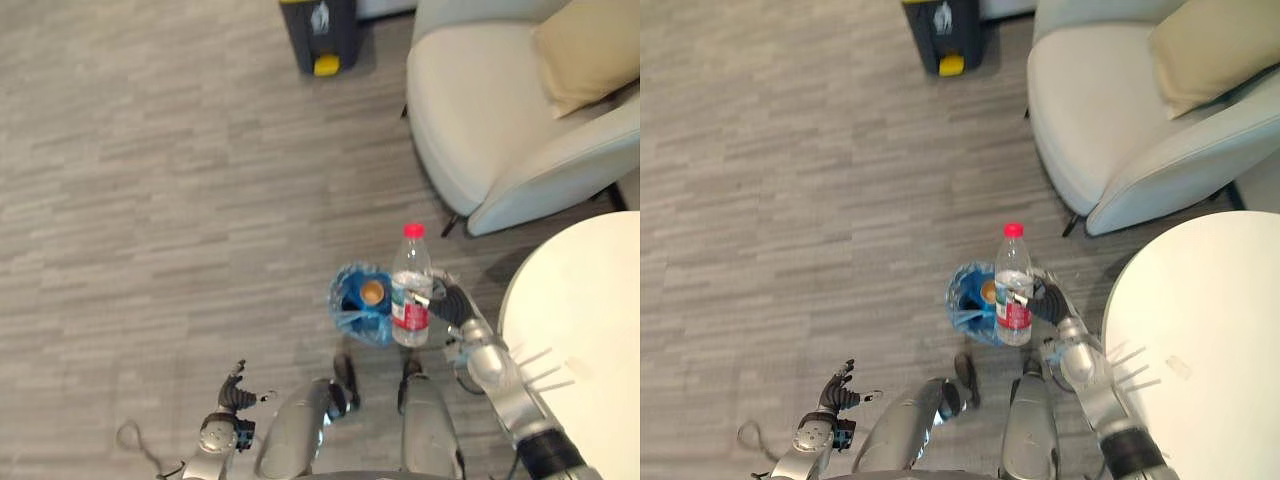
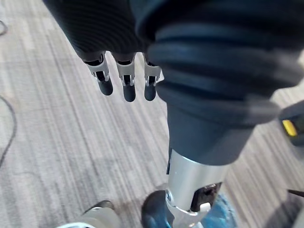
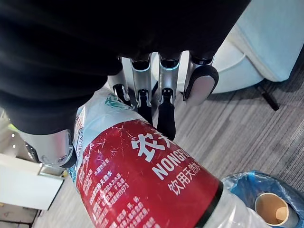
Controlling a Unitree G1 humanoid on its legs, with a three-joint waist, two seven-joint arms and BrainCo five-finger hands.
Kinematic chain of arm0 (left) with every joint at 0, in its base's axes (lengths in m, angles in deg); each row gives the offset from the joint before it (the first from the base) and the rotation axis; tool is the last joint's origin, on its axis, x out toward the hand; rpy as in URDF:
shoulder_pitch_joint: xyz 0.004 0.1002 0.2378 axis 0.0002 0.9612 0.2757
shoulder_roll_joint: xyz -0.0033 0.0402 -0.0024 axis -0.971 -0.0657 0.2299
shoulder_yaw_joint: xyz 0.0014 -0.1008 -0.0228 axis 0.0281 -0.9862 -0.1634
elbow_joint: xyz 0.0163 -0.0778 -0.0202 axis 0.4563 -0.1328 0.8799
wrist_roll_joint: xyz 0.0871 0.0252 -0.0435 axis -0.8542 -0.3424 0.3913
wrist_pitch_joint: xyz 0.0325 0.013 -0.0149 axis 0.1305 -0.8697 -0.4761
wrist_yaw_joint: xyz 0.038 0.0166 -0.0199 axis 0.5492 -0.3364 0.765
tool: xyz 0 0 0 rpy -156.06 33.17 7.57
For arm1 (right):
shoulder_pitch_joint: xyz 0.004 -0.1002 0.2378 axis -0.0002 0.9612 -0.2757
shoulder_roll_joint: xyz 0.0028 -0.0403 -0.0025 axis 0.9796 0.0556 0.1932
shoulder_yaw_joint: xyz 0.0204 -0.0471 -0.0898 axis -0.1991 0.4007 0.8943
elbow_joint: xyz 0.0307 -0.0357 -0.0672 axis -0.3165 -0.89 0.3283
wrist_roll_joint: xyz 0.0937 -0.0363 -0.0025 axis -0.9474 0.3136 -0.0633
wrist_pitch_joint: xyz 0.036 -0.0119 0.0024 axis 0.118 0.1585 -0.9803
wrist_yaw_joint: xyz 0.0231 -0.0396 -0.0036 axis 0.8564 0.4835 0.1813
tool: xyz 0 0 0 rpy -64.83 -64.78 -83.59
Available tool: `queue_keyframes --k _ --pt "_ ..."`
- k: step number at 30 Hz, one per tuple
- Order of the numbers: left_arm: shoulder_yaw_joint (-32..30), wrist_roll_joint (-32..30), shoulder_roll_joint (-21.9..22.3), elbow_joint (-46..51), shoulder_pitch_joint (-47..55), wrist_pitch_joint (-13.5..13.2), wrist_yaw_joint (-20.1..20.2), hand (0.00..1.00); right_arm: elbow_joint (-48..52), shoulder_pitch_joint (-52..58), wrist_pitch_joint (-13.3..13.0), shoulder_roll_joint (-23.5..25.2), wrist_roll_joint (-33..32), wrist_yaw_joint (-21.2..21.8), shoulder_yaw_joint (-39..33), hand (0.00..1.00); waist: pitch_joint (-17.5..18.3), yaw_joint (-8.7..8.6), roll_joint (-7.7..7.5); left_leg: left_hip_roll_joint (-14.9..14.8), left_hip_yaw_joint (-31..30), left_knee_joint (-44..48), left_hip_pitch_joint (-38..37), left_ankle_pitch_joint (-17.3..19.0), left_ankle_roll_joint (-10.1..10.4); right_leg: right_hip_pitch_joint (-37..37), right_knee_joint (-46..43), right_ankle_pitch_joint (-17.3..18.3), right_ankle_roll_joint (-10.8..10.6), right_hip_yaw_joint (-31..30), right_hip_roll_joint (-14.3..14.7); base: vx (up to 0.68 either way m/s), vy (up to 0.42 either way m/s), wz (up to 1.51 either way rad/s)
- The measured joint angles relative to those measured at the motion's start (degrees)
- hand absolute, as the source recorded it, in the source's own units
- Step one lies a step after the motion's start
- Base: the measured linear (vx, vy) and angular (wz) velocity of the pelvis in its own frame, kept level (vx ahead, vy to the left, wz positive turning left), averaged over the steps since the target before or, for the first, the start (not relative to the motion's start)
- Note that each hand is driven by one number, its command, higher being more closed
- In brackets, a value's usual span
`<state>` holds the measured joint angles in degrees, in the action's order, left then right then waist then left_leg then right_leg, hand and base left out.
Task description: Gather rubbish on tea table into small bin, then transfer packed bag to large trash can.
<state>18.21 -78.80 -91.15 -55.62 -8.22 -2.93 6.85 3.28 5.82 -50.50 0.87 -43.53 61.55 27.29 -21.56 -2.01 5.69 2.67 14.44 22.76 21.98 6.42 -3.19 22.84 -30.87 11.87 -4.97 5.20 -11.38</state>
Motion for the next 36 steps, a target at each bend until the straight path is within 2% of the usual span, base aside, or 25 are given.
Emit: queue_keyframes --k 1,5,7,8,10,11,13,15,20,24,26,33,34,35,36 --pt "0.01 0.05 0.10 -0.22 0.07 0.03 -0.03 0.00 -1.03 -1.68 0.00 -0.04 0.02 -0.07 0.39 1.00 -0.79 0.39 -0.02 -0.29 -0.10 0.01 0.86 -0.52 0.79 0.66 -0.41 0.21 0.42 0.79 -0.01 0.03 -0.153 0.35" --pt "-0.99 1.04 2.50 -0.63 -0.74 -0.09 -1.32 0.00 -3.43 -6.27 0.23 -0.72 2.20 -1.76 3.95 1.00 -1.49 2.66 0.07 -1.29 0.06 1.82 5.07 -0.57 0.87 6.10 -5.59 1.71 2.50 1.27 0.09 -0.01 -0.157 0.14" --pt "-2.65 1.82 3.37 -0.66 -2.62 -0.02 -1.57 0.00 -3.41 -8.76 0.29 0.14 2.57 -2.66 4.95 1.00 -2.31 2.88 0.02 -2.44 0.96 4.19 9.14 -0.32 0.87 10.03 -8.11 2.07 3.09 1.47 0.08 -0.09 -0.123 0.07" --pt "-3.36 2.43 3.73 -0.61 -3.92 -0.03 -1.85 0.00 -3.39 -10.38 0.51 0.64 3.19 -3.00 5.76 1.00 -3.12 2.68 0.04 -3.85 2.93 5.87 11.23 1.30 1.50 12.18 -9.34 2.32 3.52 1.83 0.04 -0.18 -0.132 0.09" --pt "-5.15 2.93 4.13 -0.39 -7.10 -0.04 -2.62 0.00 -3.38 -12.86 1.44 1.81 4.38 -4.63 5.83 1.00 -4.42 2.72 0.07 -8.05 7.26 11.52 16.12 3.84 0.80 16.92 -13.07 3.17 4.07 2.58 -0.02 -0.21 -0.128 0.08" --pt "-5.87 3.90 4.31 -0.28 -8.78 -0.12 -3.20 0.00 -3.32 -13.98 2.15 2.25 4.47 -5.61 5.76 1.00 -5.30 2.73 0.06 -8.91 8.41 13.59 18.49 4.21 0.21 19.48 -15.52 4.11 4.08 2.66 -0.55 -0.24 -0.078 0.17" --pt "-7.45 5.18 5.43 0.74 -12.84 -0.70 -4.01 0.00 -3.15 -16.89 3.24 2.68 4.63 -7.33 4.92 1.00 -7.03 2.86 -0.02 -9.04 8.17 17.45 24.83 4.65 -0.50 25.83 -19.87 4.92 4.02 2.10 -1.25 -0.24 -0.015 0.21" --pt "-8.44 7.23 5.99 3.47 -16.40 -0.92 -5.06 0.00 -2.55 -20.97 4.53 4.13 4.72 -9.33 3.16 1.00 -8.93 3.10 -0.01 -10.87 8.59 22.10 32.51 5.36 -1.62 33.06 -23.78 5.03 4.20 2.14 -1.38 -0.20 0.027 0.19" --pt "-10.07 10.31 6.82 9.96 -20.26 -2.03 -6.70 0.00 -2.47 -29.06 6.48 2.86 5.22 -13.99 0.51 1.00 -9.52 4.79 -0.06 -12.65 9.19 29.68 44.62 6.04 -2.74 45.65 -31.17 5.23 4.37 0.80 -2.12 -0.12 0.014 0.06" --pt "-10.95 11.28 6.75 13.41 -20.36 -2.58 -7.54 0.00 -2.52 -34.26 7.50 -0.21 5.69 -16.26 -0.90 1.00 -9.55 5.11 -0.05 -12.72 9.19 31.82 49.11 6.10 -2.85 50.14 -33.41 5.26 4.31 0.50 -2.82 -0.10 0.023 0.08" --pt "-11.38 11.90 6.87 13.79 -20.36 -3.32 -7.61 0.00 -2.64 -36.91 7.59 -3.05 5.67 -17.63 -1.04 1.00 -9.55 5.83 -0.05 -12.73 9.31 31.96 50.48 6.10 -2.85 51.51 -33.40 5.13 4.09 0.31 -2.84 -0.10 0.023 0.00" --pt "-11.17 12.26 6.92 13.59 -20.30 -3.30 -7.45 0.00 -5.68 -40.40 7.64 -4.80 5.55 -17.89 -0.80 1.00 -9.55 5.96 -0.05 -13.55 13.52 28.22 49.42 5.51 -2.69 51.71 -30.31 3.83 2.66 -0.46 -3.08 -0.06 0.011 0.12" --pt "-11.16 12.26 6.91 13.55 -20.29 -3.28 -7.38 0.00 -6.58 -40.67 7.63 -4.72 5.53 -17.87 -0.31 1.00 -9.56 6.13 -0.07 -13.63 13.63 28.19 49.42 5.12 -3.67 51.64 -30.18 3.62 2.39 -0.42 -3.05 -0.03 0.029 -0.04" --pt "-11.11 12.24 6.89 13.52 -20.30 -3.28 -7.33 0.00 -7.49 -40.97 7.57 -4.70 5.51 -17.80 0.09 0.00 -9.56 6.08 -0.07 -13.62 13.79 28.15 49.42 5.11 -3.80 51.60 -30.01 3.51 2.33 -0.43 -3.10 -0.03 0.035 -0.04" --pt "-11.06 12.23 6.89 13.45 -20.30 -3.29 -7.32 0.00 -7.82 -41.04 7.57 -4.67 5.45 -17.77 0.09 0.00 -9.56 6.09 -0.07 -13.62 13.85 28.13 49.41 5.11 -3.80 51.58 -29.92 3.42 2.22 -0.45 -3.12 -0.03 0.035 -0.02"
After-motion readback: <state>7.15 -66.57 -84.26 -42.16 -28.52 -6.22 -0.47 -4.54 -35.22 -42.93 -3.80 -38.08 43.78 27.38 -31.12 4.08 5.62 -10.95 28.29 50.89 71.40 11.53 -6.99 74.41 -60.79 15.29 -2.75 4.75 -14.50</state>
